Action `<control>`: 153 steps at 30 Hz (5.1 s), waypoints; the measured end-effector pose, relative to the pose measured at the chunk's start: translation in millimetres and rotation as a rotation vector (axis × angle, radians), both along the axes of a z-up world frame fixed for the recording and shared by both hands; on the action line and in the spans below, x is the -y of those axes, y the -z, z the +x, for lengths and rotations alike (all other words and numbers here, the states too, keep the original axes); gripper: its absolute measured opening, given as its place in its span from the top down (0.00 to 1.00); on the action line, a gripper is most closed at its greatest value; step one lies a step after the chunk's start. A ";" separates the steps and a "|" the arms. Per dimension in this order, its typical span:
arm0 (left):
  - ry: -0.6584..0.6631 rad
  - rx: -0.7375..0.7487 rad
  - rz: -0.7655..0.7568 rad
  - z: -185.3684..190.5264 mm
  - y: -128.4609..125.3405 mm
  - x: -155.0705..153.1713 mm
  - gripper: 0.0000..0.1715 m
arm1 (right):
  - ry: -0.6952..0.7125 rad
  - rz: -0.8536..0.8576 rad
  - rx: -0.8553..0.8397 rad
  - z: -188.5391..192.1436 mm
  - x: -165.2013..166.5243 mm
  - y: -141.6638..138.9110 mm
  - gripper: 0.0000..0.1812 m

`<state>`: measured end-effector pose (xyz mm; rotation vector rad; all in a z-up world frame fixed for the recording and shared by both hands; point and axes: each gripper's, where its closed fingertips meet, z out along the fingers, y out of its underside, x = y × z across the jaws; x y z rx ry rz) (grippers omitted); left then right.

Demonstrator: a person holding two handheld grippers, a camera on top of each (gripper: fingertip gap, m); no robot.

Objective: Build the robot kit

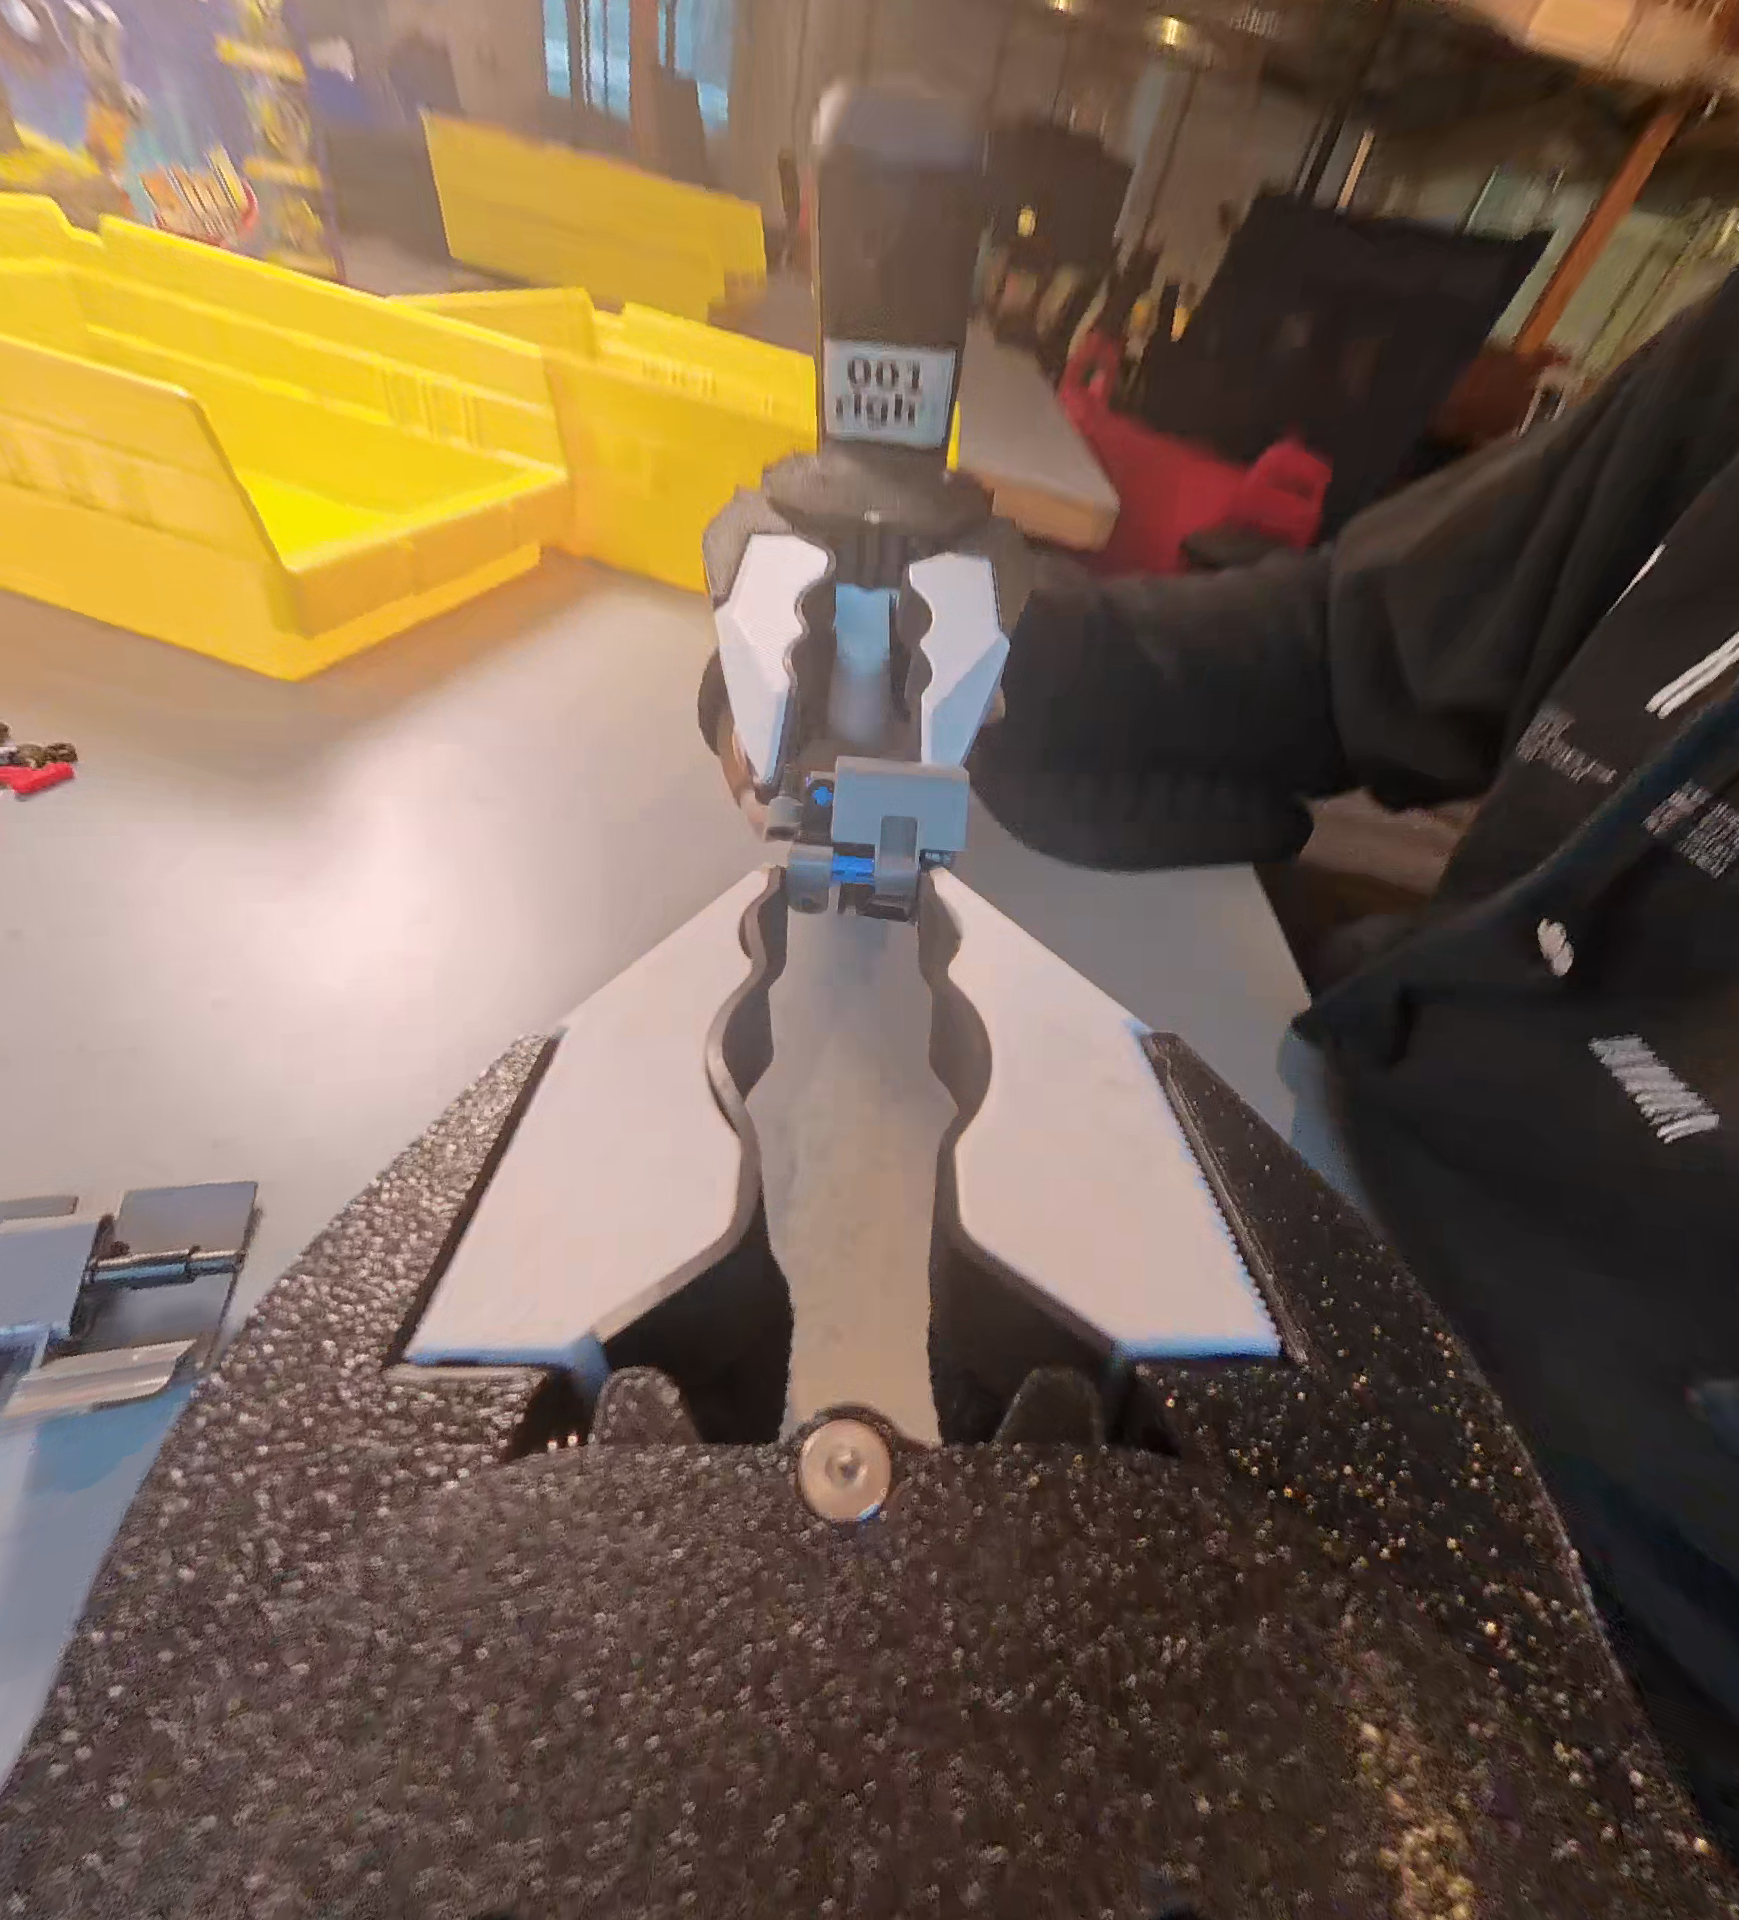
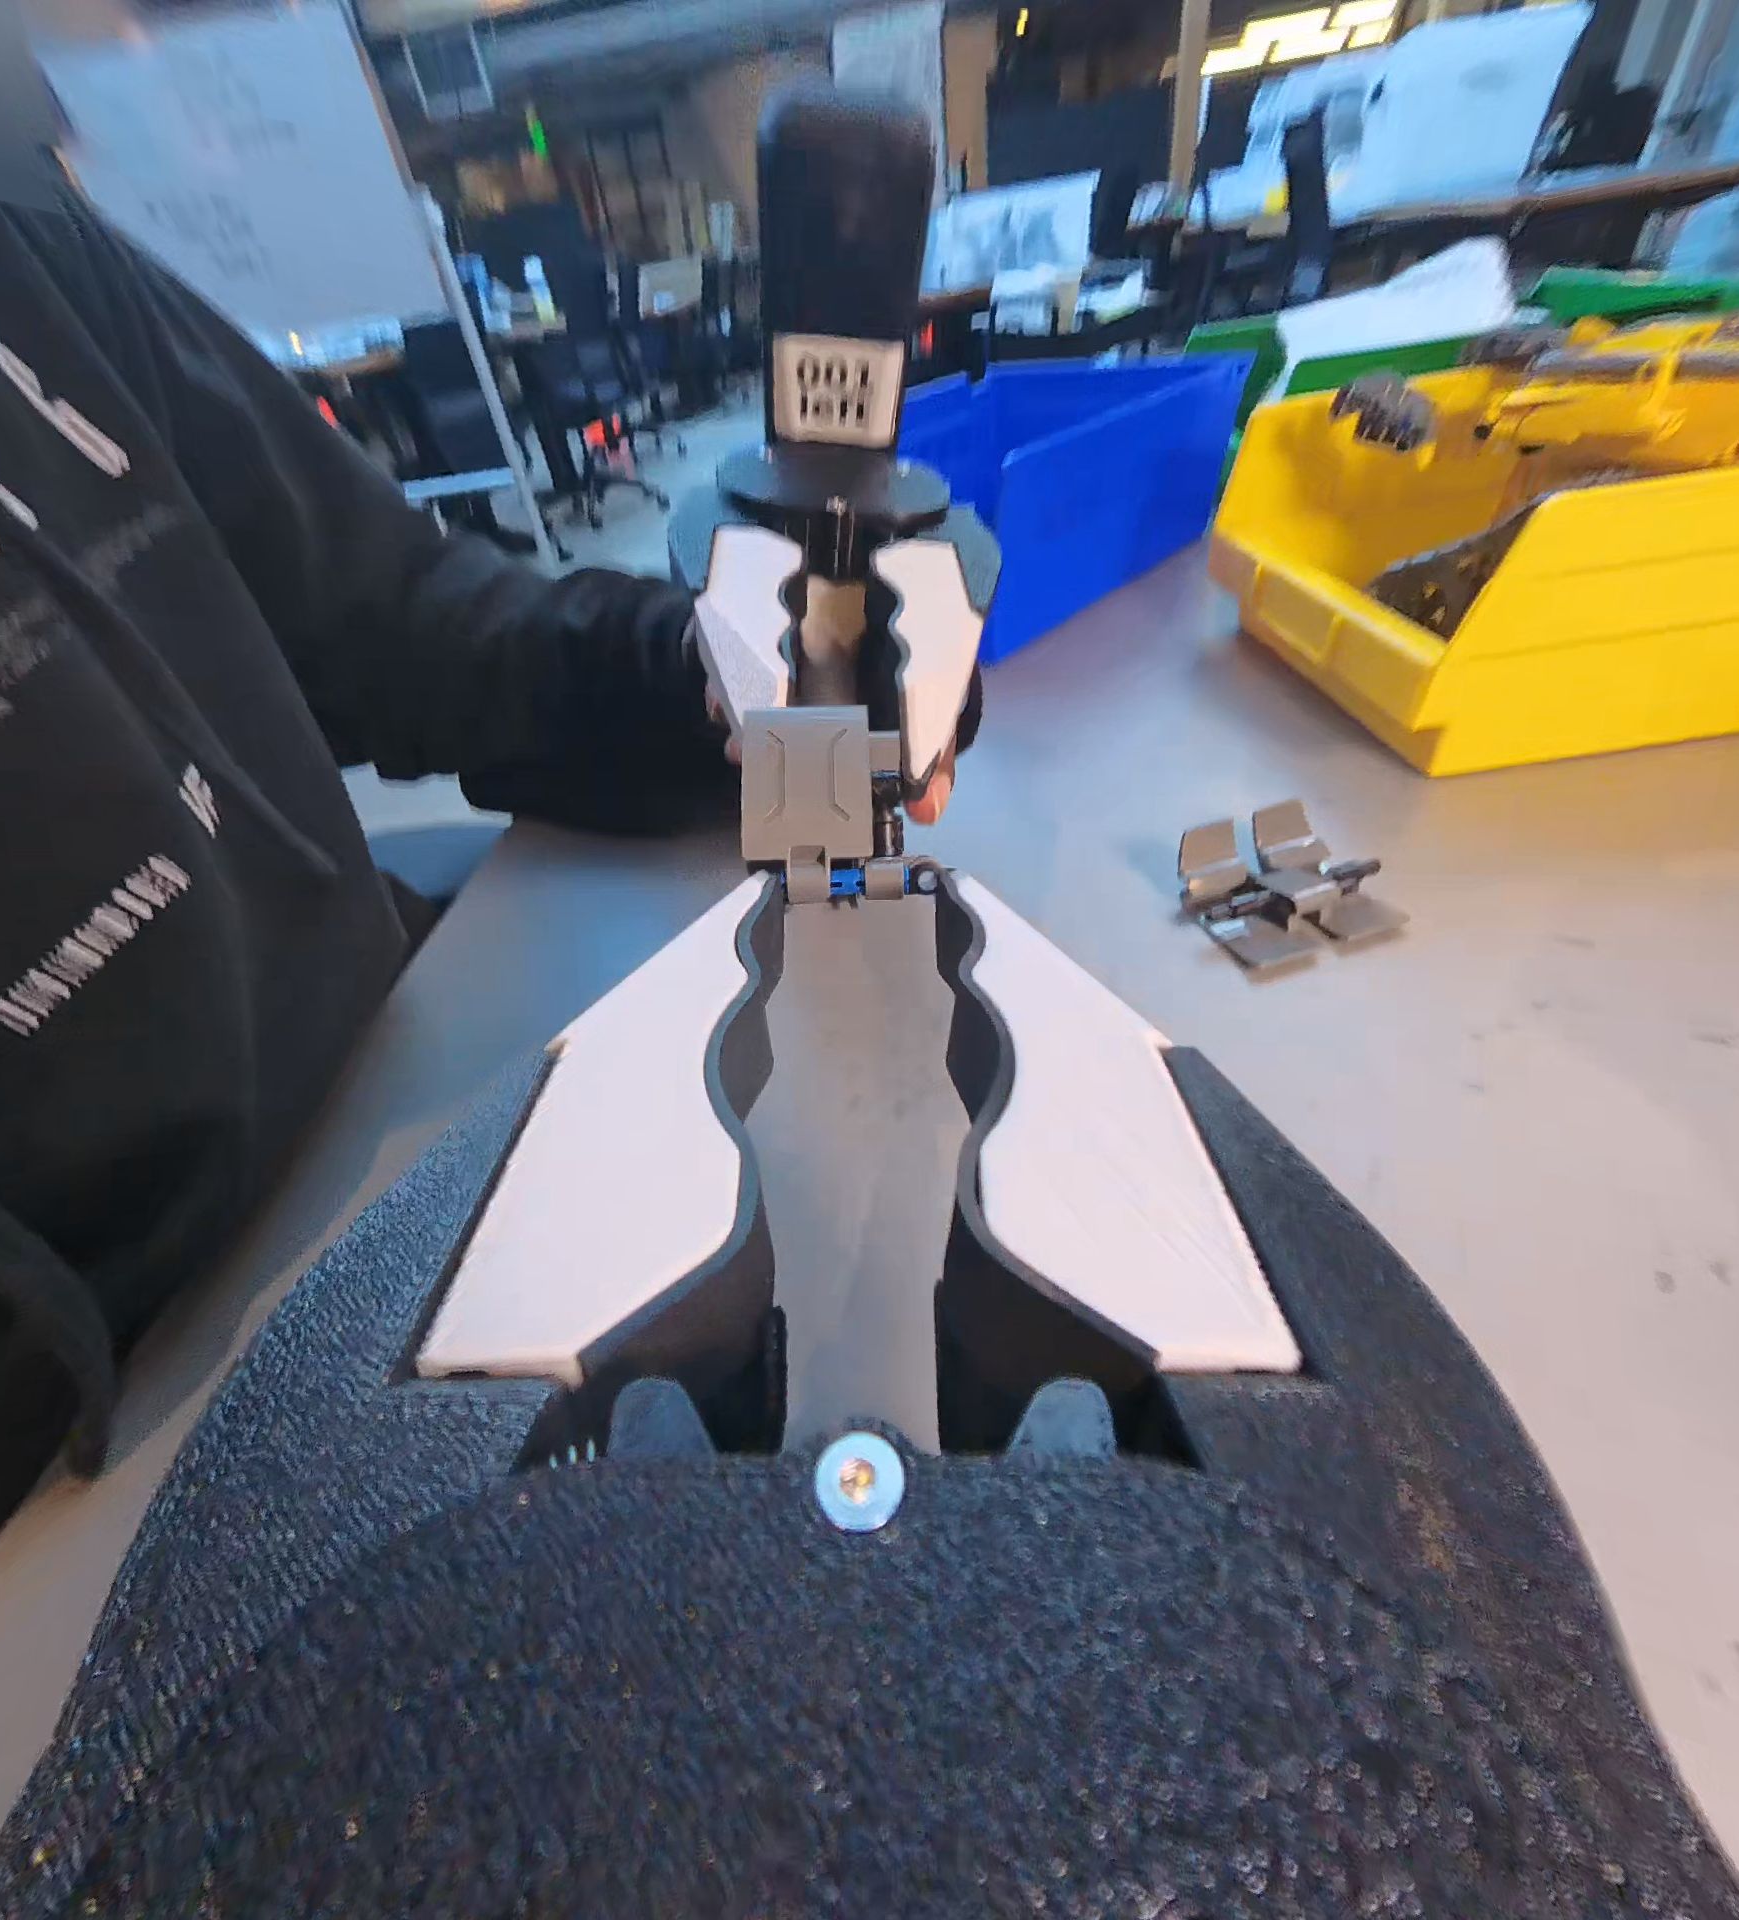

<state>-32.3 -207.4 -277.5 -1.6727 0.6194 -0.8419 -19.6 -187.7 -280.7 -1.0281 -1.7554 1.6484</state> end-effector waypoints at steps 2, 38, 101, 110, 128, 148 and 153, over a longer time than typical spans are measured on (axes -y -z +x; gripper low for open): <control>-0.032 0.109 0.025 -4.8 -14.9 -3.8 0.85 | 0.029 -0.060 -0.055 -3.2 -2.6 -13.6 0.84; -0.108 -0.313 -0.049 -11.7 28.8 -11.3 0.80 | 0.099 0.150 0.014 -15.9 -0.3 -3.8 0.69; -0.009 -0.289 0.168 7.3 11.0 10.5 0.83 | -0.034 -0.082 0.108 -12.8 32.0 6.7 0.86; 0.013 -0.350 0.213 12.3 11.9 15.9 0.84 | -0.073 -0.111 0.124 -8.9 37.0 9.5 0.86; 0.002 -0.311 0.226 11.0 9.6 9.2 0.78 | 0.020 -0.011 0.103 -11.3 30.2 0.2 0.85; 0.109 0.346 0.250 -8.1 -59.5 20.8 0.83 | 0.116 -0.148 -0.078 -14.5 28.2 -55.4 0.70; 0.126 0.233 0.351 6.3 -56.4 28.6 0.83 | 0.090 -0.135 -0.048 -13.0 38.2 -49.5 0.72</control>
